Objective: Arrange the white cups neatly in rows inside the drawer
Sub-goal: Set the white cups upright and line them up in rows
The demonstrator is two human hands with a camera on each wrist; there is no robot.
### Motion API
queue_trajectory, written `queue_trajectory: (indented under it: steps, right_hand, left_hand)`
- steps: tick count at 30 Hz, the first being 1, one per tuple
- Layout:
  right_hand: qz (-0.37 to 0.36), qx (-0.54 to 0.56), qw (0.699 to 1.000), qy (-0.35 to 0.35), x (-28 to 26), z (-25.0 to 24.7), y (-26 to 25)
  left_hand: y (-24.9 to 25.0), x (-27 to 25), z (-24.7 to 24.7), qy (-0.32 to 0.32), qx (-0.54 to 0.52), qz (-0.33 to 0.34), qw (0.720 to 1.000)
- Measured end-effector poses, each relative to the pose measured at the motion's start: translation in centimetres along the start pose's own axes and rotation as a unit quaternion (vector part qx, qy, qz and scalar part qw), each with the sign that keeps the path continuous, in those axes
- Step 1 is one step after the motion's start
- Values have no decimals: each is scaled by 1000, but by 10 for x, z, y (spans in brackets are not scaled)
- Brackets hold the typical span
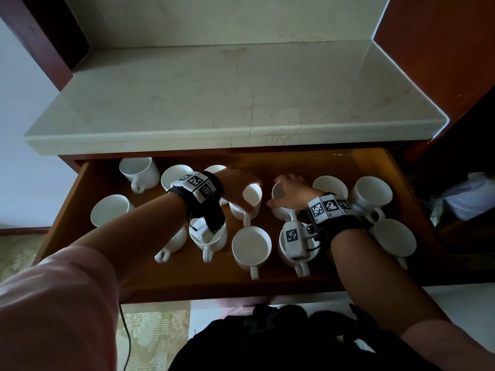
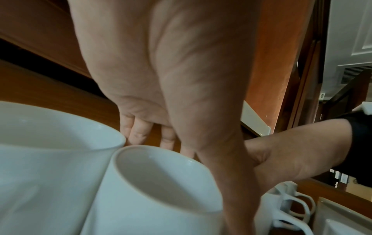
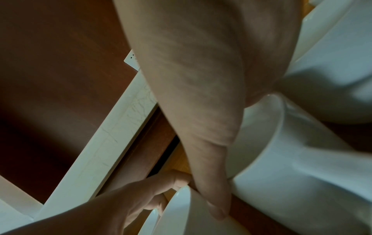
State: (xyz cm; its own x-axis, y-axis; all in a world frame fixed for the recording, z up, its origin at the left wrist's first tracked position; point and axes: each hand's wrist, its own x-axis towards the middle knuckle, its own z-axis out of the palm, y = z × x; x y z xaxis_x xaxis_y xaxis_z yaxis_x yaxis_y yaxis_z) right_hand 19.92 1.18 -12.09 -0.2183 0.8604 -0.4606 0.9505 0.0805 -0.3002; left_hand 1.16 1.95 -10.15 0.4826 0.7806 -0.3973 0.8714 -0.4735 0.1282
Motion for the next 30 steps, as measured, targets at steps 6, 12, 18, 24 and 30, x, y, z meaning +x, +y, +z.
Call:
queue_trajectory:
  steps: [6,12,18,24,30]
  right_hand:
    - [2,-4,1000,5,0,0,0]
    - [3,-3,1000,-1,0,0,0]
    - [1,0,1000,0,0,0,0]
    - [-1,2,1000,-2,-1,-2,-1]
    - [0,2,1000,-1,-2,-2,-1]
  left_hand:
    - [0,-1,1,11,0,-3,1000]
    - [0,-2,3,10,-11,-10,1000]
    - [1,-3,5,11,-20,-18,1000]
    - [1,-3,7,9,-11,-11,1000]
    - [0,-2,8,10,-13,-6,1000]
